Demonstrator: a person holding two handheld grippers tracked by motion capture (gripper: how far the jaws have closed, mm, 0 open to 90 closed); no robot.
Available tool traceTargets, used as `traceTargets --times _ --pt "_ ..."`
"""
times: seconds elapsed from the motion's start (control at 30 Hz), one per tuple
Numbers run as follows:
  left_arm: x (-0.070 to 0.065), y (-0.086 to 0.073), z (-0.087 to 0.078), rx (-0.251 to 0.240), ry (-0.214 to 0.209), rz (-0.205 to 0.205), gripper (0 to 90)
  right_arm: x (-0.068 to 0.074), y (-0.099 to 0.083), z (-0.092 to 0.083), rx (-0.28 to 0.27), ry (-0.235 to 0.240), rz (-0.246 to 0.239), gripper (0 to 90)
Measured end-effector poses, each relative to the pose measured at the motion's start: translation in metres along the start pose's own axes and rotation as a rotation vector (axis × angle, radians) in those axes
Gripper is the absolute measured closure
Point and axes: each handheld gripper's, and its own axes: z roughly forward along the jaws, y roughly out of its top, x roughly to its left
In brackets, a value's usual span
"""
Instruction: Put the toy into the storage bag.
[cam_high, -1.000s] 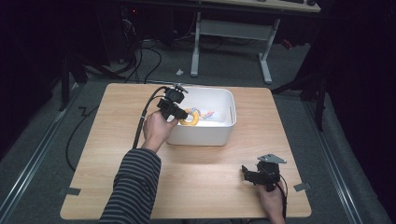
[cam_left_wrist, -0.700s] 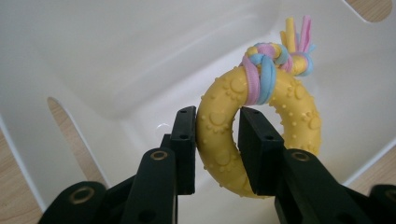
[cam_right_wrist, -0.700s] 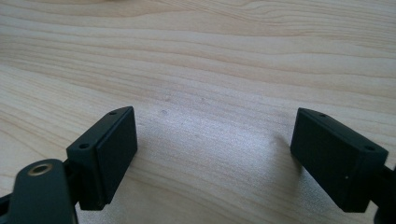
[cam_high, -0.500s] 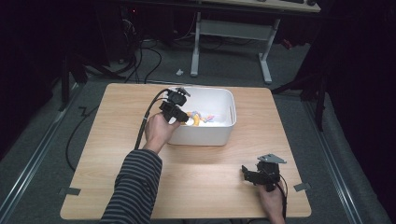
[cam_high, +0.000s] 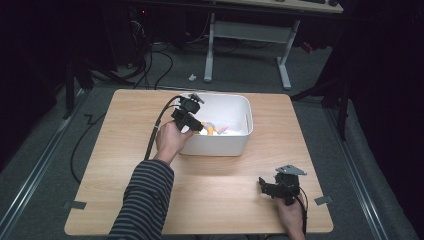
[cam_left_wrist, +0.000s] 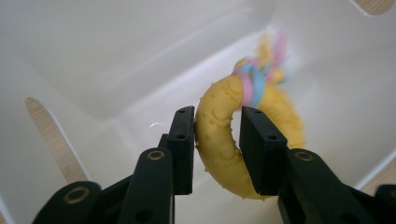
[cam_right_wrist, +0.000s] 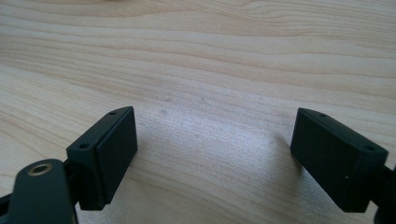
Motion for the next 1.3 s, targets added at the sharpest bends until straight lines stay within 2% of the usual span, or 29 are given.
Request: traceTargets --times 0.2,0.4,0.53,0.87,1.1,1.3 --pt "-0.002 0.000 -0.005 -0.038 -0.002 0.002 52.2 0.000 0.000 0.000 0.000 0.001 -0.001 14.6" --pt "-0.003 -0.002 -0.018 -0.082 -0.002 0.009 47.8 0.000 0.000 0.000 0.000 0.001 0.000 14.6" --pt "-0.003 -0.005 -0.028 -0.110 0.013 0.015 44.9 0.000 0.000 0.000 0.000 0.001 0.000 14.6" --pt "-0.003 -0.015 -0.056 -0.175 0.026 0.021 43.0 0.000 0.000 0.000 0.000 0.003 -0.003 14.7" --pt "-0.004 -0.023 -0.069 -0.203 0.028 0.027 42.3 0.000 0.000 0.000 0.001 0.002 -0.001 14.7" --pt "0.001 -0.036 -0.077 -0.234 0.025 0.008 42.2 0.000 0.000 0.000 0.000 0.002 -0.003 14.7"
